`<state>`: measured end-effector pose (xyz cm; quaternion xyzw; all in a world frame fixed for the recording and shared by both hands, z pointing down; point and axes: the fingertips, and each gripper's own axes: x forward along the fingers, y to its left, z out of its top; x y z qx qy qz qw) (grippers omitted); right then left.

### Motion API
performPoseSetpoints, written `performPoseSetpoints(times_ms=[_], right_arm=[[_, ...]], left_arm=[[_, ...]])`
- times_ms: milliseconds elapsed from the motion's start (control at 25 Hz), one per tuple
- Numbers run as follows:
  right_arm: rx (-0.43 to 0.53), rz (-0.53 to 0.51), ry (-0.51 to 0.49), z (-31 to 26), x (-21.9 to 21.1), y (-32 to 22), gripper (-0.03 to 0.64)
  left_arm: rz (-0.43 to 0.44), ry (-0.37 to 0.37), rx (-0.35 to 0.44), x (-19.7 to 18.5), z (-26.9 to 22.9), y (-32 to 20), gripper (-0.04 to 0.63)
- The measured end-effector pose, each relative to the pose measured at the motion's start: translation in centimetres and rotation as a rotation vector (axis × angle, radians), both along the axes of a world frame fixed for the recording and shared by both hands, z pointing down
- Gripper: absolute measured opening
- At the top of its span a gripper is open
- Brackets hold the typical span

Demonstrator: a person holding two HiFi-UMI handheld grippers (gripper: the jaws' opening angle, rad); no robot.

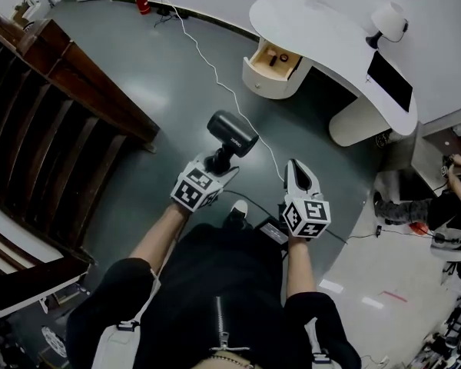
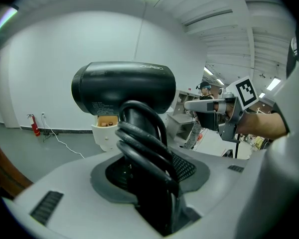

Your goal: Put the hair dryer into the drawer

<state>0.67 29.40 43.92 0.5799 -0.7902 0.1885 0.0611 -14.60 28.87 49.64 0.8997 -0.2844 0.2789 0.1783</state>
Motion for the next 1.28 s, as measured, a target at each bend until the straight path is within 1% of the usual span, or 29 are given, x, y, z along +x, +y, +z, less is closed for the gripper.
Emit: performPoseSetpoints(times_ms=[160,320,480,720,1000,1280], right_arm=[[0.014,-0.021,-0.015,-0.1,1.0,-1.9,0.005],[0.019,-0.04,-0.018,0.0,1.9,-3.5,0.005],[0.021,-0.054,-0.032,0.1,2.6,-4.2,0.005],[0.026,-0.077,-0.045,0.0,3.1,-4.9,0.005],[0.013,-0.08,-0.051,0.5,3.5,-5.7,0.005],[0.008,-0.063,-0.047,0.8,4.3,-8.5,0.005]], left_arm=[[-0.015,-0.004,0.003,1.1,0.2,-1.7,0.198],[-0.023,-0.021,-0.012,2.1,0.7,-2.7,0.198],[-0.027,-0.017,-0.007,2.9,0.7,-3.2,0.198],[-0.04,-0.033,0.001,3.5,0.1,-4.1,0.198],[-0.043,-0.03,-0.001,3.9,0.6,-5.3,0.198],[-0.022,-0.033,-0.022,4.9,1.4,-8.2,0.198]])
